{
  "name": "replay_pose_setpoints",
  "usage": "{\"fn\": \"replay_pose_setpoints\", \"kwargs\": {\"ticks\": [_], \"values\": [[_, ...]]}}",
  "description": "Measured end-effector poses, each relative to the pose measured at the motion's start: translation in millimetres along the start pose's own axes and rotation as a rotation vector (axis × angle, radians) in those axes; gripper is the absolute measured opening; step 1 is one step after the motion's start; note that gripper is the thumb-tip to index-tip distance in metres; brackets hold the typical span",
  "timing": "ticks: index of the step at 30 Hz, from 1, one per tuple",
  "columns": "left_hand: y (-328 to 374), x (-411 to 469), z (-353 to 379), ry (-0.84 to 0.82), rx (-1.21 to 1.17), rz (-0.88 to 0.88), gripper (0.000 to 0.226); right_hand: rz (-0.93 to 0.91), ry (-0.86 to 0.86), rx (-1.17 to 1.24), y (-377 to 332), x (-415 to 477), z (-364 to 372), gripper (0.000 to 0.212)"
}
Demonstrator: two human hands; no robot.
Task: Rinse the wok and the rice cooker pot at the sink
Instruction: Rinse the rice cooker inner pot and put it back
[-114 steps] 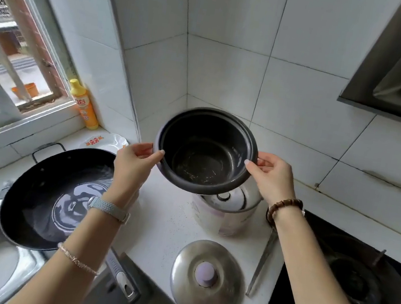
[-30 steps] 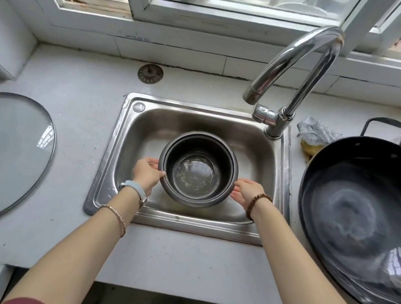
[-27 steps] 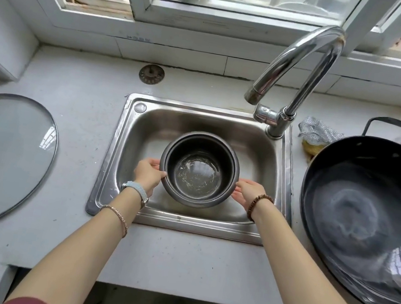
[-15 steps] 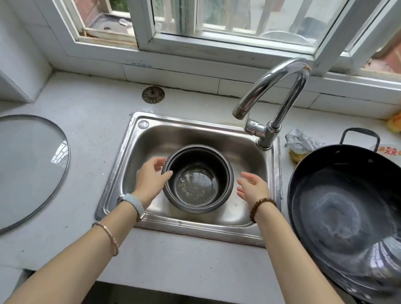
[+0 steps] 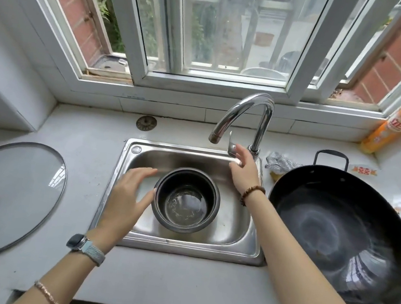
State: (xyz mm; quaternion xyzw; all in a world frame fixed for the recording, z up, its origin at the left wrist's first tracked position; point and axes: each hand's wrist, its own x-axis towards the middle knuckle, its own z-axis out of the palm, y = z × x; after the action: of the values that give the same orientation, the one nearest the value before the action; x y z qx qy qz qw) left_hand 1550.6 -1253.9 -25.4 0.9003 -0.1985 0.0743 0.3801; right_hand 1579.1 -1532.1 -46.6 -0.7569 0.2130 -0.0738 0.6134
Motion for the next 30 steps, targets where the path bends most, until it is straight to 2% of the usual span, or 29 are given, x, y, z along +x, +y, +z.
{"fn": "replay_pose_setpoints", "kwargs": {"ticks": [8,17,30], "values": [[-1,-7,-15,0.02,0.095,-0.021,0.036,-0.021,-0.073,0.0,-6,45,10,0.057],[-3,-13,-19,0.058,0.076,-0.077,0.034,-0.013,-0.092,-0.044,5,62,14,0.057],[-9,-18,-21,0.037,0.142,-0.11,0.031,0.092,-0.296,-0.143,10,82,23,0.054]]}}
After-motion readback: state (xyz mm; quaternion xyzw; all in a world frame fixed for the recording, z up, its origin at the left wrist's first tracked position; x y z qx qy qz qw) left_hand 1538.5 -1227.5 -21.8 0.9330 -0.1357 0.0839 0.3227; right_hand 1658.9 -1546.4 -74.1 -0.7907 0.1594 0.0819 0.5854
